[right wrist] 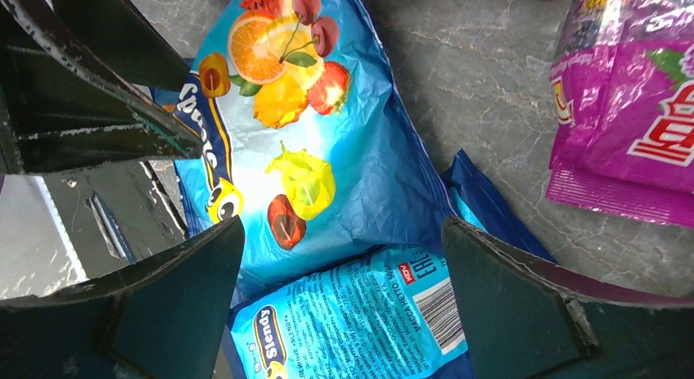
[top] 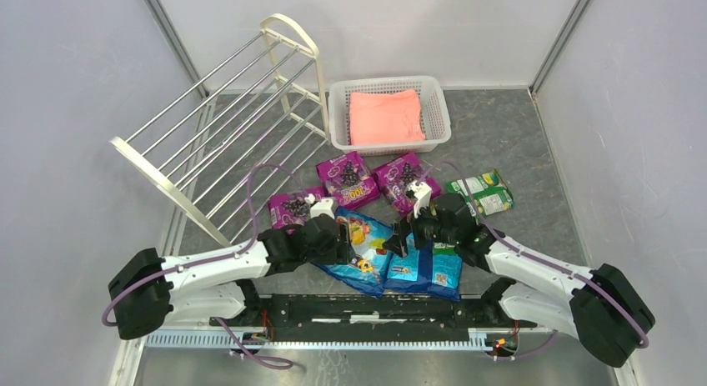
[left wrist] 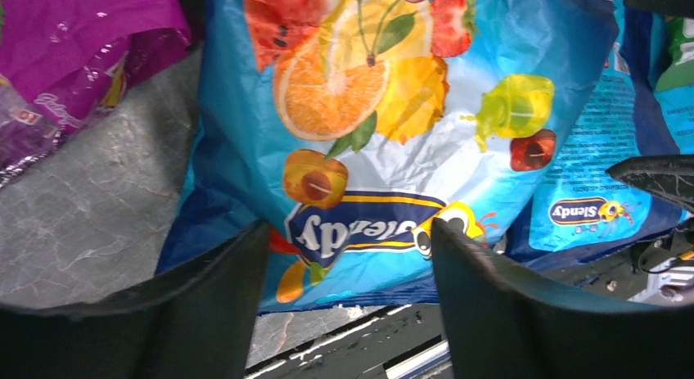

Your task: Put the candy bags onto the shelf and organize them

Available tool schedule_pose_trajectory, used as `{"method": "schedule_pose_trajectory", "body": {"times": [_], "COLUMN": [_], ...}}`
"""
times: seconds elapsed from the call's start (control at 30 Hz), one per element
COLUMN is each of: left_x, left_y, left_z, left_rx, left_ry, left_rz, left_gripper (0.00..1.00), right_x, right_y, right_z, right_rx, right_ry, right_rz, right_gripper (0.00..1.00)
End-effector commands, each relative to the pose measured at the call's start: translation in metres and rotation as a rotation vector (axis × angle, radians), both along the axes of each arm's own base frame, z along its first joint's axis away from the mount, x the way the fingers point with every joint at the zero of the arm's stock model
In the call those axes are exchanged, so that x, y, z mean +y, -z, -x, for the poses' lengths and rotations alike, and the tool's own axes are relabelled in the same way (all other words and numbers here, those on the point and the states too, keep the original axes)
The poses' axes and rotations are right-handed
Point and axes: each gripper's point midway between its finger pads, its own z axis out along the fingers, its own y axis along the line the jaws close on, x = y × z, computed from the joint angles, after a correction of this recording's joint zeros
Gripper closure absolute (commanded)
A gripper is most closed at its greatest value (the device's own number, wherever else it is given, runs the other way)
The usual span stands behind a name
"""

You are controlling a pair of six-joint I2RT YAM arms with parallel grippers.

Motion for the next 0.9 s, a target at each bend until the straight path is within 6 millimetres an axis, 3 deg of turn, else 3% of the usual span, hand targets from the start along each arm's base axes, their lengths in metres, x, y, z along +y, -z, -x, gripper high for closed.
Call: {"method": "schedule_pose_trajectory", "body": {"times": [0.0, 0.2, 0.43, 0.7, 0.87], "left_x": [0.003, 0.004, 0.001, 0.006, 0.012], "left_y": [0.0, 0.01, 0.008, 0.012, 0.003], "left_z": [-0.007, -0.001, 0.005, 0.008, 0.003], "left_rx": [-0.005, 0.029, 0.046, 0.075, 0.044], "left_ry": [-0.068, -0.105, -0.173, -0.273, -0.317], "left_rz": [0.027, 0.073, 0.24, 0.388, 0.451], "left_gripper": [0.31, 0.57, 0.67, 0.89, 0.95], "right_x": [-0.001, 0.006, 0.018, 0.028, 0.052], "right_y": [0.006, 0.007, 0.002, 0.0, -0.013], "right_z": [-0.004, 0.003, 0.009, -0.012, -0.033], "right_rx": [0.032, 0.126, 0.192, 0.149, 0.109], "right_ry": [0.068, 0.121, 0.134, 0.152, 0.075], "right_rz": [-0.003, -0.114, -0.244, -0.205, -0.176], "right_gripper": [0.02, 0.19, 0.31, 0.28, 0.24]}}
